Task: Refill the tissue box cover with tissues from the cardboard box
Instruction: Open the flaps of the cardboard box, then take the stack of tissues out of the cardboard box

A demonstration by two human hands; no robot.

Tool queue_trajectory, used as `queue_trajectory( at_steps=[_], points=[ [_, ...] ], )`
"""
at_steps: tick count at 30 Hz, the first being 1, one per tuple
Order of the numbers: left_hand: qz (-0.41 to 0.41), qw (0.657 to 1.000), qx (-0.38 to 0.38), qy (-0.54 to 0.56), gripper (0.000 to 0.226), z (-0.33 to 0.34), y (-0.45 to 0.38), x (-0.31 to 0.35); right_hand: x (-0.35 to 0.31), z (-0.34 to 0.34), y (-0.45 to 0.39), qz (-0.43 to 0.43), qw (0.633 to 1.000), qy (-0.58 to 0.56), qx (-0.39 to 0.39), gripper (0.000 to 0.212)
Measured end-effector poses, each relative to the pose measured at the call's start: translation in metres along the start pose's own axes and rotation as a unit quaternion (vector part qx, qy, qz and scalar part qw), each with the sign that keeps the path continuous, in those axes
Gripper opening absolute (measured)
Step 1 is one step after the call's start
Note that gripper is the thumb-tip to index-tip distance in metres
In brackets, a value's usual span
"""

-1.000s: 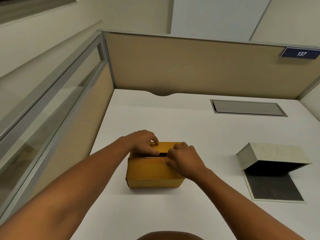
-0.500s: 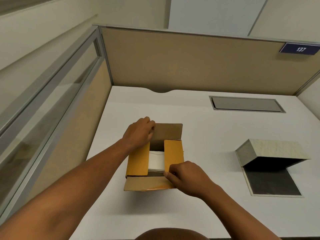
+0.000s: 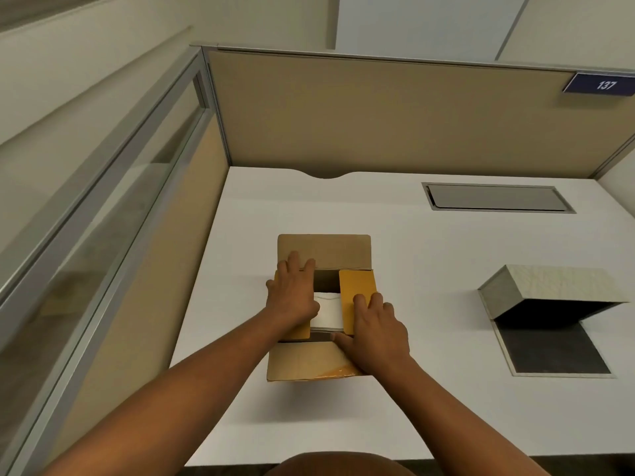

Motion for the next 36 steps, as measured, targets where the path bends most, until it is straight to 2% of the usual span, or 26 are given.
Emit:
queue_trajectory(
  at_steps=[3,8,11,14,18,21,23,25,27,29,31,32,34,36],
  points=[
    [0.009,0.997,0.006,0.081,0.076,-0.007,0.000,-0.005,0.000,-0.001,-0.007,0.029,1.000,-0.005,-0.009,0.080],
    [-0.015,0.974,-0.010,0.225,0.068,-0.028,-0.001,-0.026,0.004,-0.012,-0.008,0.056,0.997,-0.046,0.002,0.054],
    [-0.047,0.952,-0.017,0.302,0.065,-0.040,0.001,-0.046,0.019,-0.025,-0.009,0.082,0.988,-0.132,0.023,0.040],
    [-0.076,0.928,-0.030,0.363,0.062,-0.045,0.004,-0.067,0.046,-0.033,-0.008,0.110,0.963,-0.246,0.024,0.031],
    [-0.101,0.946,-0.016,0.306,0.068,-0.046,0.005,-0.084,0.082,-0.029,-0.004,0.140,0.891,-0.431,0.010,0.017],
    [-0.093,0.977,0.016,0.192,0.076,-0.048,0.007,-0.086,0.102,-0.021,-0.002,0.155,0.840,-0.520,-0.018,0.016],
    [-0.040,0.994,0.074,0.075,0.074,-0.050,0.011,-0.081,0.112,-0.014,-0.002,0.172,0.805,-0.566,-0.035,0.014],
    [0.037,0.990,0.139,-0.010,0.064,-0.051,0.013,-0.071,0.117,-0.004,-0.002,0.190,0.776,-0.600,-0.050,0.012],
    [0.094,0.979,0.179,-0.022,0.049,-0.054,0.014,-0.054,0.122,0.005,-0.004,0.206,0.757,-0.618,-0.059,0.012],
    [0.125,0.972,0.196,0.017,0.036,-0.061,0.011,-0.036,0.125,0.013,-0.006,0.214,0.749,-0.624,-0.065,0.015],
    [0.150,0.971,0.164,0.085,0.025,-0.066,0.004,-0.017,0.129,0.017,-0.008,0.217,0.746,-0.625,-0.074,0.019],
    [0.160,0.973,0.115,0.121,0.022,-0.066,-0.001,-0.009,0.130,0.019,-0.009,0.217,0.746,-0.625,-0.079,0.019],
    [0.171,0.973,-0.039,0.151,0.023,-0.057,-0.012,0.005,0.131,0.021,-0.010,0.218,0.750,-0.619,-0.089,0.018],
    [0.161,0.964,-0.182,0.107,0.036,-0.039,-0.023,0.013,0.132,0.022,-0.010,0.216,0.756,-0.610,-0.097,0.017]
  ],
)
Point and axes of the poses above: each hand's wrist, its own y-axis away from the middle knuckle, its own z-axis out of the palm, x = y × z, the point moved 3 cm from there along -y, towards the middle knuckle, and after that the axes turned 2 degrees about -z, right-handed, at the moved point
